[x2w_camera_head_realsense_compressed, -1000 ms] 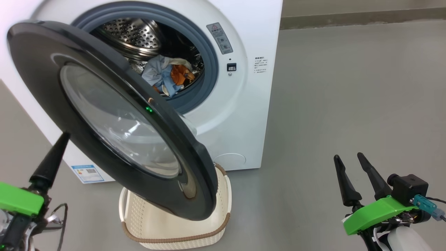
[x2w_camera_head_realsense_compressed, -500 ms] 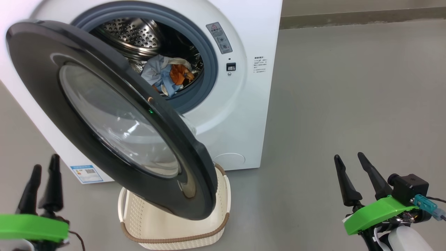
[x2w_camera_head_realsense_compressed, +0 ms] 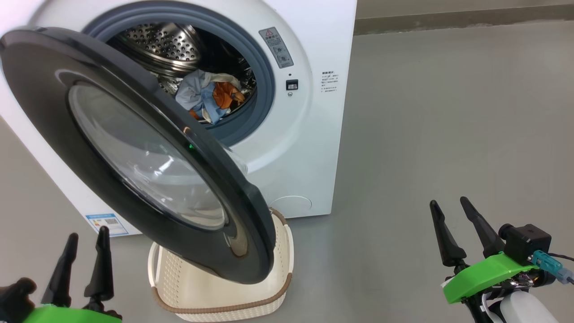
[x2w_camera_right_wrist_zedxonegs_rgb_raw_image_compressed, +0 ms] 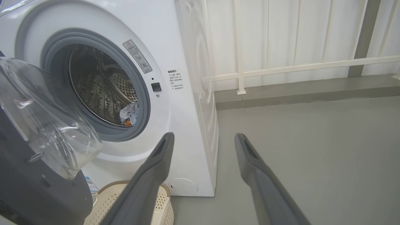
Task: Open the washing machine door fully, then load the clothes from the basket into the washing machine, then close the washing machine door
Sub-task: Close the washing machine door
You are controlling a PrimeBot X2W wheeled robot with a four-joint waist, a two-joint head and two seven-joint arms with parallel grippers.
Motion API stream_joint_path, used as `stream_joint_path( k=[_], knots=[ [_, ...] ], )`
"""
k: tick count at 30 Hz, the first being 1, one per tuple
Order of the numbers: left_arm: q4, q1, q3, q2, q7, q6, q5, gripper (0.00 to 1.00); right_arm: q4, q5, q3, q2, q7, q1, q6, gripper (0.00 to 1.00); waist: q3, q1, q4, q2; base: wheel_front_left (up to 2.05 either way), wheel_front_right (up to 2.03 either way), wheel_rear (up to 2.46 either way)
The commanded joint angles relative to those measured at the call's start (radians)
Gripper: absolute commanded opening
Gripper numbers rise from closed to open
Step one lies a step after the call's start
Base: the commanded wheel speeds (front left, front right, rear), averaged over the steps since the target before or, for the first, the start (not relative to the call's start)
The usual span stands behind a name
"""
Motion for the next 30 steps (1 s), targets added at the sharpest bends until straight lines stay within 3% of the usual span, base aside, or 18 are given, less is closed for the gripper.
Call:
stream_joint_path(
  k=[1, 12, 30],
  knots=[
    [-0.007, -0.022, 0.024, 0.034, -0.024, -0.003, 0.013, 1.0, -0.021, 0.009, 0.022, -0.015, -0.012, -0.027, 0.007, 1.0, -0.001, 0.0, -0.002, 0.0, 0.0, 0.0, 0.0],
    [0.07, -0.029, -0.019, 0.04, -0.085, -0.003, 0.049, 1.0, -0.016, 0.011, 0.029, -0.017, -0.012, -0.032, 0.007, 1.0, -0.002, 0.0, -0.005, 0.0, 0.0, 0.0, 0.0],
    [0.106, -0.042, -0.033, 0.03, -0.098, -0.003, 0.08, 1.0, -0.012, 0.013, 0.044, -0.026, -0.012, -0.039, 0.007, 1.0, -0.008, 0.0, 0.001, 0.0, 0.0, 0.0, 0.0]
  ],
)
